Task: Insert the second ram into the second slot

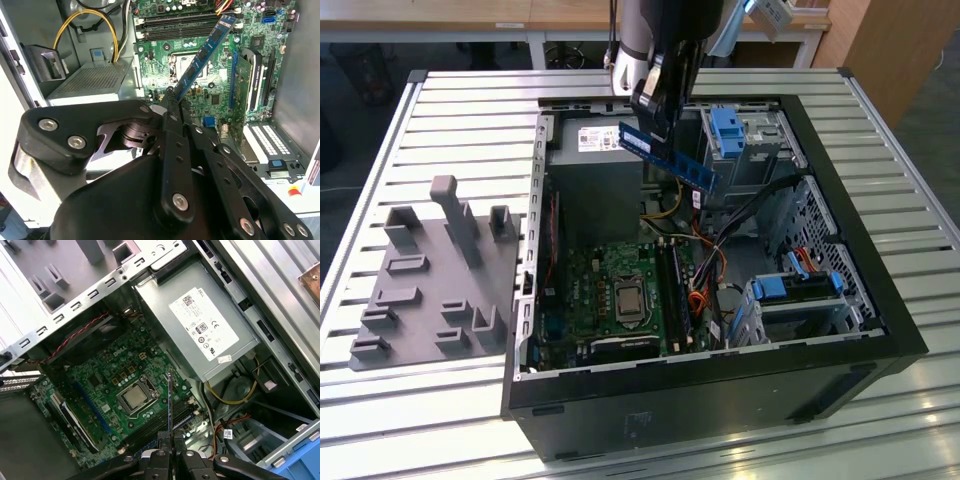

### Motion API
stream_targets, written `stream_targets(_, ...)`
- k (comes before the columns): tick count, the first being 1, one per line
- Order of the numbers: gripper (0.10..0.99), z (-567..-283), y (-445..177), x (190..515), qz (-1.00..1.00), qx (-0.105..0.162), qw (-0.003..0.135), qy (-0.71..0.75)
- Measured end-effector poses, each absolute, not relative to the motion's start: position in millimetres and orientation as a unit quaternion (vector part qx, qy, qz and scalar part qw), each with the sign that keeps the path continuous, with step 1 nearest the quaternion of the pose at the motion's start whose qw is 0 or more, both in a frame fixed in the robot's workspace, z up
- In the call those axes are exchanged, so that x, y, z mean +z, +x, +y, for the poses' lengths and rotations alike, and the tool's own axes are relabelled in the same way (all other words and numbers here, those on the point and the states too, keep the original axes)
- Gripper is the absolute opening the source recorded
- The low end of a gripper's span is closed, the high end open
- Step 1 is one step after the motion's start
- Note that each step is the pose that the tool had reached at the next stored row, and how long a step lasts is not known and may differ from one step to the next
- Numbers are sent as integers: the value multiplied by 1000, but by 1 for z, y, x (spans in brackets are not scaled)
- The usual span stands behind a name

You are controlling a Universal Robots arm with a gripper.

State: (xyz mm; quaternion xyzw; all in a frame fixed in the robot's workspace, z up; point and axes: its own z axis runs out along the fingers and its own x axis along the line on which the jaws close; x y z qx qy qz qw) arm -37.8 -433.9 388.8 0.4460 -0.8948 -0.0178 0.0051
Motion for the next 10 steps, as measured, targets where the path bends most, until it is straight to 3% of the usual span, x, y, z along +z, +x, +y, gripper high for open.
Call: stream_targets(10, 137, -434, -38, 389, -900, -18, 5, 435)
